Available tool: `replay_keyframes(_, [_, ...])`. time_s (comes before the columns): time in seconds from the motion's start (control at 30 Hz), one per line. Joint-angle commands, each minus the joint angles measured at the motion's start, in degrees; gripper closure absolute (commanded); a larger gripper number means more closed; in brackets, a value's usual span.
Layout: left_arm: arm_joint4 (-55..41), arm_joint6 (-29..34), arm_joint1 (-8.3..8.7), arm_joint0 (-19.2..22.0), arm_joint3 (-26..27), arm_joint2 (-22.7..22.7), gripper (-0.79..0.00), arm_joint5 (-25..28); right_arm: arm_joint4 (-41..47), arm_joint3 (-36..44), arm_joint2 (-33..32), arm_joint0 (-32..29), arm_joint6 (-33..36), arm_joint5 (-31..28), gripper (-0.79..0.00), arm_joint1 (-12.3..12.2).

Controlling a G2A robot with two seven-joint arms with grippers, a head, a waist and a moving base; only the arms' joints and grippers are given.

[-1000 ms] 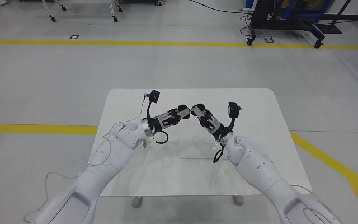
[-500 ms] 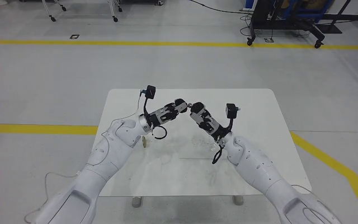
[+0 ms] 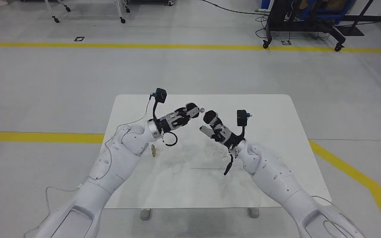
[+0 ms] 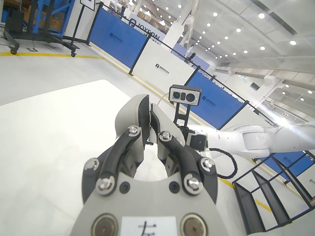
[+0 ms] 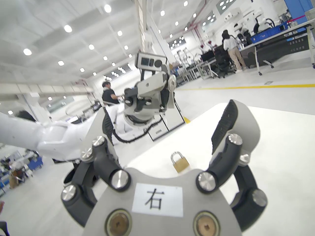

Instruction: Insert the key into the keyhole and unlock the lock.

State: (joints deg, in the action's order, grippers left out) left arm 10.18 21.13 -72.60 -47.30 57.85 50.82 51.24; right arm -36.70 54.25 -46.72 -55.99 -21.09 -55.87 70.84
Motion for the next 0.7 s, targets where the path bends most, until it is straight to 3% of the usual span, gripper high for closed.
replay_keyframes(0.0, [-2.14, 7.85, 1.2, 0.08, 0.95, 1.56, 0.0, -0.39, -2.52, 1.48, -0.76, 0.01, 5.8, -2.13, -0.785, -1.26])
replay_keyframes(0.17, [-18.34, 30.41, 3.64, -0.64, 4.29, 3.06, 0.0, -2.2, 3.08, 8.35, -1.5, -1.84, 14.81, -2.13, -0.785, -4.45])
replay_keyframes(0.23, [-20.11, 35.22, 4.38, -0.13, 4.7, 3.91, 0.0, -3.31, 7.77, 10.95, -0.94, -2.5, 18.08, -2.13, -0.785, -5.48])
replay_keyframes(0.27, [-20.48, 36.4, 4.74, -0.32, 6.38, 3.63, 0.0, -4.49, 11.06, 12.2, -0.88, -2.69, 20.71, -2.13, -0.714, -6.33])
replay_keyframes(0.33, [-21.73, 36.59, 5.14, -0.96, 7.32, 3.61, 0.0, -4.68, 14.83, 13.43, -0.8, -2.88, 23.85, -2.13, -0.748, -7.27])
replay_keyframes(0.43, [-22.41, 37.1, 5.57, -1.6, 7.95, 2.89, 0.0, -5.19, 20.3, 14.29, -0.64, -2.87, 29.36, -2.13, -0.643, -8.65])
replay_keyframes(0.57, [-22.62, 37.43, 5.87, -1.52, 8.34, 1.17, 0.0, -5.52, 25.48, 15.02, -0.09, -2.41, 35.15, -2.13, -0.606, -9.69])
replay_keyframes(0.6, [-22.72, 37.35, 5.89, -1.43, 8.26, 0.86, 0.0, -5.44, 26.39, 15.22, 0.1, -2.32, 36.11, -2.13, -0.514, -9.81])
replay_keyframes(0.67, [-22.34, 37.3, 5.93, -1.13, 8.1, 0.2, 0.0, -5.39, 28.11, 15.37, 0.37, -2.11, 37.73, -2.13, -0.453, -10.01])
